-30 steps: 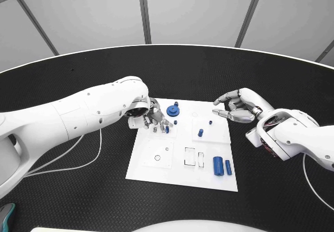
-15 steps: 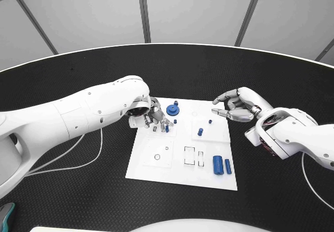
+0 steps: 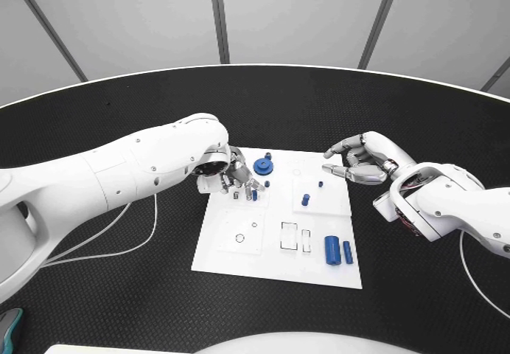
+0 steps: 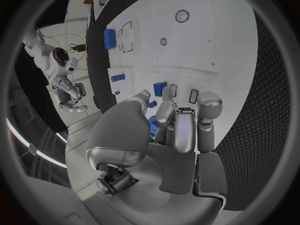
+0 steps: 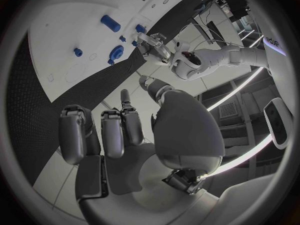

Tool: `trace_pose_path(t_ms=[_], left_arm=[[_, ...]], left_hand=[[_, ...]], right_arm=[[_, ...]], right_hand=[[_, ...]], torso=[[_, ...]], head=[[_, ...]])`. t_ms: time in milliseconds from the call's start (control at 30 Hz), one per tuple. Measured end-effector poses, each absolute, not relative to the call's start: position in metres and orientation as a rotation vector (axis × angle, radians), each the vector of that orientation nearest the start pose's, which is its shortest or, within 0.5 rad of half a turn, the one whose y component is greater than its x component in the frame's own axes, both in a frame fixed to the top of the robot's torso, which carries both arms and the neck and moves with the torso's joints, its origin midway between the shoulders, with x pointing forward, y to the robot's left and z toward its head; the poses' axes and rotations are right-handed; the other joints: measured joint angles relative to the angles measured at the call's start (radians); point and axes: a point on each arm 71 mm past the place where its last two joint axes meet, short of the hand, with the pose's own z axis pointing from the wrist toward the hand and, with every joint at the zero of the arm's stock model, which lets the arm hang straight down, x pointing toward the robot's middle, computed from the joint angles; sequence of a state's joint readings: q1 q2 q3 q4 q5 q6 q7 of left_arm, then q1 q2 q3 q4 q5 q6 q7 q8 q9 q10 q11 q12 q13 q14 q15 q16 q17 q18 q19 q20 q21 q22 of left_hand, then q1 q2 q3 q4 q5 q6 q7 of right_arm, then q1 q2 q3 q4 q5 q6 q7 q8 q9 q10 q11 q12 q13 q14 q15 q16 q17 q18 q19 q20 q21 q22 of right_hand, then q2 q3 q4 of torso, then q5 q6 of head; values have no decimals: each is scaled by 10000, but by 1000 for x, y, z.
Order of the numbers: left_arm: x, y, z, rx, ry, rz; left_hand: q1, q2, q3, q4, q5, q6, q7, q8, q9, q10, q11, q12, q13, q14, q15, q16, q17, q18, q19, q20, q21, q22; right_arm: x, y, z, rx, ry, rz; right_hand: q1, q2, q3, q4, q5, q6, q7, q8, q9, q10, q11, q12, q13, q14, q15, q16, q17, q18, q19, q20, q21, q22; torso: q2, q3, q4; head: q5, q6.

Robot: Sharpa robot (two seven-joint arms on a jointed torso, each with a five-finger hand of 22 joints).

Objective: Assemble the parts on the task board

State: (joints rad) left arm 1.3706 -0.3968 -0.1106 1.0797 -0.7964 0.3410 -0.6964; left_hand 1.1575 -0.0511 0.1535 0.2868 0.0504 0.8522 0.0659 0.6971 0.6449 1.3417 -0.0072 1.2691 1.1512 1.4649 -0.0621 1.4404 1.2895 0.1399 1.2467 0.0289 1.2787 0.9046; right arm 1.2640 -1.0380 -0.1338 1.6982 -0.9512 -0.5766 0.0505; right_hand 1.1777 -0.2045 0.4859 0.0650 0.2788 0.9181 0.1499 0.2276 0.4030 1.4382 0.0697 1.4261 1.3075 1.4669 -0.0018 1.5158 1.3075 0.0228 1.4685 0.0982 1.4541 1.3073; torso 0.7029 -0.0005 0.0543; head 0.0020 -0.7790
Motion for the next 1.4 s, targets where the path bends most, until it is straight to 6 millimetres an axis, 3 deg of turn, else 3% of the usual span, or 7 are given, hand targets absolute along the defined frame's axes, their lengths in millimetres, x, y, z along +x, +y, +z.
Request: trace_pose_path(t_ms=[1400], left_arm=[[550,110,-196,-2156,25559,-3068]], left_hand=[[277,106,196,-26,0,-72,-1,0,54,-72,-1,-66,-89,0,0,0,0,0,0,0,-5,17]], right_arm=[[452,-251,-164,3333,15345,8772]], right_hand=[[0,0,0,0,69,-36,36,-1,0,0,0,0,-1,0,0,0,-2,0,0,1,0,0]], torso=[[-12,10,16]], head=[[-15,-137]])
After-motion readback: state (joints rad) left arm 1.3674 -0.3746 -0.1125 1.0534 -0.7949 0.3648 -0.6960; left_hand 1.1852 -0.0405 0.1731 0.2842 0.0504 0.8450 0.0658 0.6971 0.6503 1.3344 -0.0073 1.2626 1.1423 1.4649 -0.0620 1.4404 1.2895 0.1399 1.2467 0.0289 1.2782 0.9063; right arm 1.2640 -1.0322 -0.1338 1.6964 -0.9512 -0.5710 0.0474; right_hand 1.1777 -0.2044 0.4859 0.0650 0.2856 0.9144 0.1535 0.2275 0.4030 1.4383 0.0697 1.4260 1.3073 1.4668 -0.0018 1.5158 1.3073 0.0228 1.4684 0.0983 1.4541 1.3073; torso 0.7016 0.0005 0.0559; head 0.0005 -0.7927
